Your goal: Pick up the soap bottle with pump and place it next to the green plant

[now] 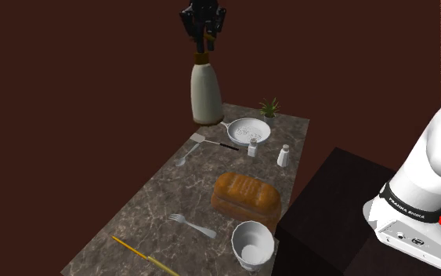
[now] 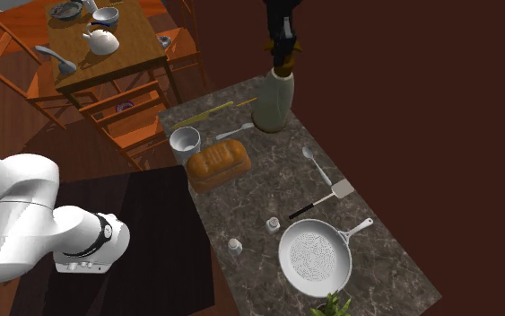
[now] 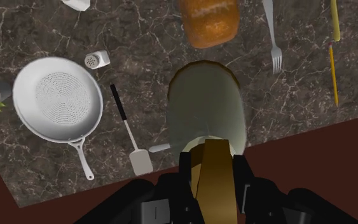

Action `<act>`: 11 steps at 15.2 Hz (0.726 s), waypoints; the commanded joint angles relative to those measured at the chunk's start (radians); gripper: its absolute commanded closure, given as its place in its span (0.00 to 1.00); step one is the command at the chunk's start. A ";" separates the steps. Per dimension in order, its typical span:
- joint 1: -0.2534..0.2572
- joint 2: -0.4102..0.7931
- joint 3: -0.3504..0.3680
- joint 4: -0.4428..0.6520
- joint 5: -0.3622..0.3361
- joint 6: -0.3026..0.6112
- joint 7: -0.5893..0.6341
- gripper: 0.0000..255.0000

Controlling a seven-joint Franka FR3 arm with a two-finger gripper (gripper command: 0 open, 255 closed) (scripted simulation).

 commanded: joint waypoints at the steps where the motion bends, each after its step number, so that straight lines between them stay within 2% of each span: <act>1: -0.041 -0.053 -0.021 -0.066 0.024 0.017 -0.058 1.00; 11: -0.178 -0.190 -0.139 -0.228 0.077 0.038 -0.310 1.00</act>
